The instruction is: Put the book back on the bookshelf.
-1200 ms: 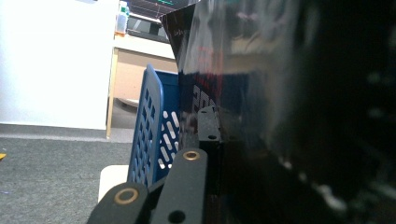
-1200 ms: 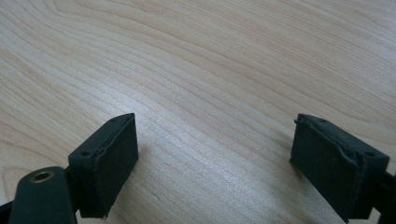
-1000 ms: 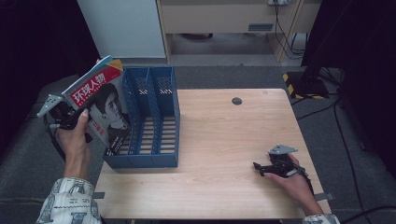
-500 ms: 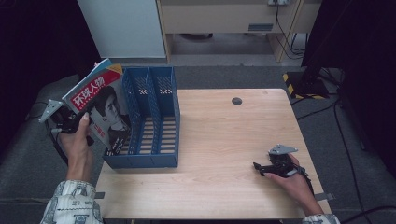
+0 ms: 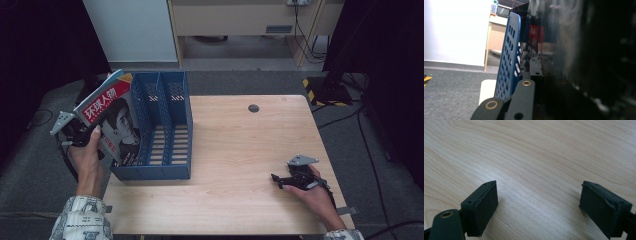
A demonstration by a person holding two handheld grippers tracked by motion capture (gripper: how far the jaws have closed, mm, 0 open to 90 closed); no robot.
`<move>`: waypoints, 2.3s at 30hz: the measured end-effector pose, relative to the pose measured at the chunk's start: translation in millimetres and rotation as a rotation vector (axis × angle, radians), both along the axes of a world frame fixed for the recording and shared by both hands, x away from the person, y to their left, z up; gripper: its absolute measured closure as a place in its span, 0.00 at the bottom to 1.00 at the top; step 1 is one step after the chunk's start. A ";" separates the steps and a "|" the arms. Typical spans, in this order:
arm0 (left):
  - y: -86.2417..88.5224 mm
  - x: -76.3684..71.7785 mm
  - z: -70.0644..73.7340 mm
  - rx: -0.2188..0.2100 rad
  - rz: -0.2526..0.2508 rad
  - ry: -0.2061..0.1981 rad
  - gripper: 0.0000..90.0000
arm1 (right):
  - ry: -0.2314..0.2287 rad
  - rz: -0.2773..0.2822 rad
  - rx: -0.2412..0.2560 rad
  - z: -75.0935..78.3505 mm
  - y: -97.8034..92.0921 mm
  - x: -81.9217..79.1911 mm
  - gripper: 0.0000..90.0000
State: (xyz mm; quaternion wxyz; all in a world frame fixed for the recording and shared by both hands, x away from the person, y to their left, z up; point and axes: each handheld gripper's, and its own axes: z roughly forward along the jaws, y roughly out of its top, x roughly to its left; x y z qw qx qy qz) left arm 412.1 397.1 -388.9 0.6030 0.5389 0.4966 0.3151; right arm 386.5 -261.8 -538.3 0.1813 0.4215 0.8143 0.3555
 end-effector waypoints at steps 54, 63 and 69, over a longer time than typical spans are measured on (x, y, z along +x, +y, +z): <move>3.8 -1.8 -24.3 0.028 0.058 0.097 0.94 | 0.004 0.009 -0.001 0.3 -1.9 -0.3 0.17; 2.2 -2.4 -22.0 0.026 0.071 0.124 0.94 | 0.003 0.009 0.000 0.2 -1.9 -0.3 0.17; 0.5 -2.3 -19.0 0.053 0.076 0.132 0.93 | 0.004 0.009 0.000 0.2 -1.9 -0.3 0.17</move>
